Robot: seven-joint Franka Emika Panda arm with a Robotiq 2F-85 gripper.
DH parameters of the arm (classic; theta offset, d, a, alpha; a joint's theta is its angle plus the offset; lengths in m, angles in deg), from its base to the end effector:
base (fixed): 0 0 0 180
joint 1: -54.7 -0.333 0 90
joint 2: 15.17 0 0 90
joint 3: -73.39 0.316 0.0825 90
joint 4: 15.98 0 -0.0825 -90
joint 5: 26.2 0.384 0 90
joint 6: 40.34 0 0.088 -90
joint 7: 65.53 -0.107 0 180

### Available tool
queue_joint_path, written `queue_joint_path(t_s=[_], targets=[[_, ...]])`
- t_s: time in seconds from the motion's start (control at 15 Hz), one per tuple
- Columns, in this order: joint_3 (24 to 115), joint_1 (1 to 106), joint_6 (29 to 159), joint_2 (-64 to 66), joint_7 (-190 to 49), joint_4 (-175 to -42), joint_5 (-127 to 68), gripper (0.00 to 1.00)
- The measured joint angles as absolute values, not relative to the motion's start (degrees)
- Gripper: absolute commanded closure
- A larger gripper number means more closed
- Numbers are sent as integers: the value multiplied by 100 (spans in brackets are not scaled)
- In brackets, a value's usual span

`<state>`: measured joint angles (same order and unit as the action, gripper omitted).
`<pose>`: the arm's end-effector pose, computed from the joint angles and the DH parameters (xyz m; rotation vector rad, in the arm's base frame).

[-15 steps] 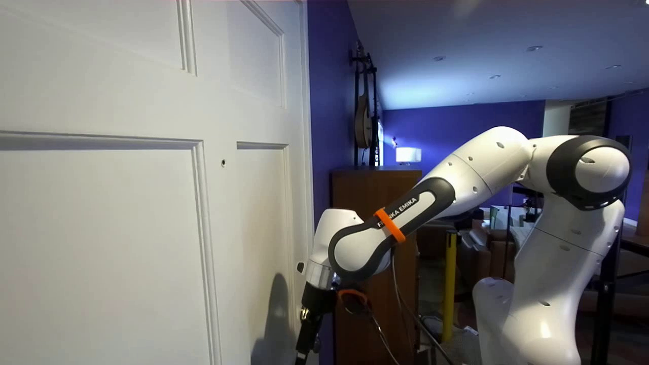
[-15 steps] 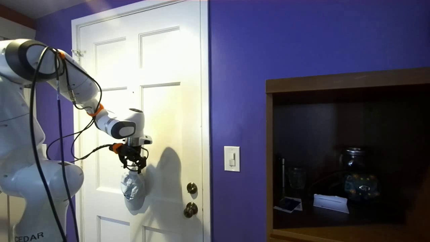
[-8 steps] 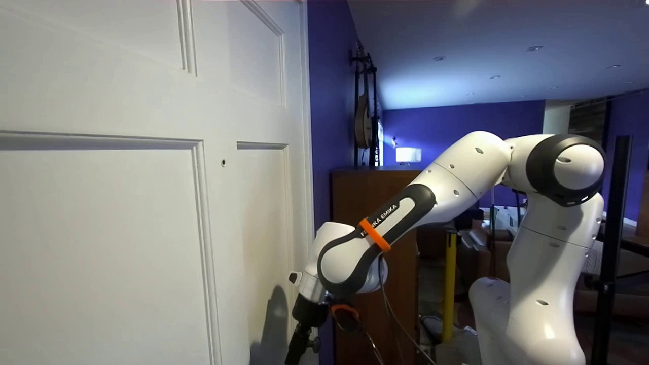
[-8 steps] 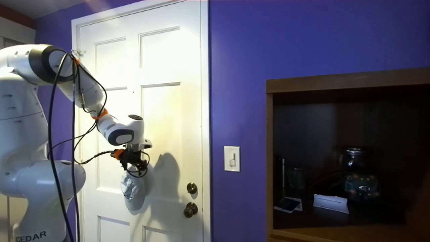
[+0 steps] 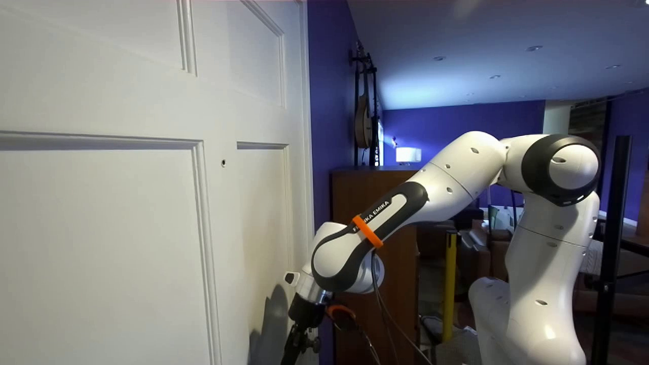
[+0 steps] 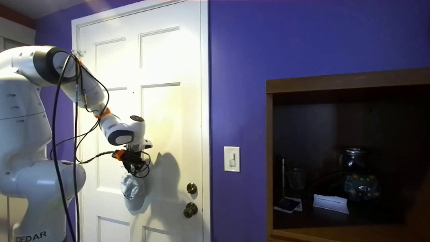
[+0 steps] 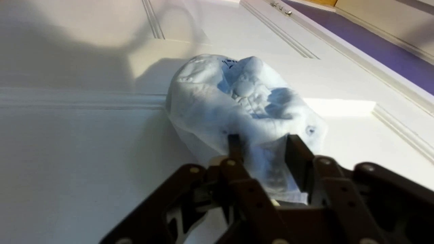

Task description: Shift the hat to the top of the brown object

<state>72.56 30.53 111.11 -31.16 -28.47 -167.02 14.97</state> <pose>0.4034 0.1555 0.3636 -2.6412 -0.6235 -0.4409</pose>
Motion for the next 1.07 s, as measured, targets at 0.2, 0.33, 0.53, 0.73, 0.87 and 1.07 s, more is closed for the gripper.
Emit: queue_joint_path(t_s=[0.2, 0.33, 0.53, 0.73, 0.87, 1.07], targets=[[7257, 3053, 11089, -3110, -2502, -16630, 1744, 100], [7257, 3055, 11033, -3089, -2281, -16579, 1922, 100], [7269, 3087, 10932, -3035, -2017, -16497, 2115, 99], [7324, 3152, 10831, -3023, -1909, -16402, 2138, 99], [7376, 3202, 10774, -3023, -1892, -16334, 2138, 99], [7485, 3320, 10722, -3028, -1894, -16242, 2119, 99]])
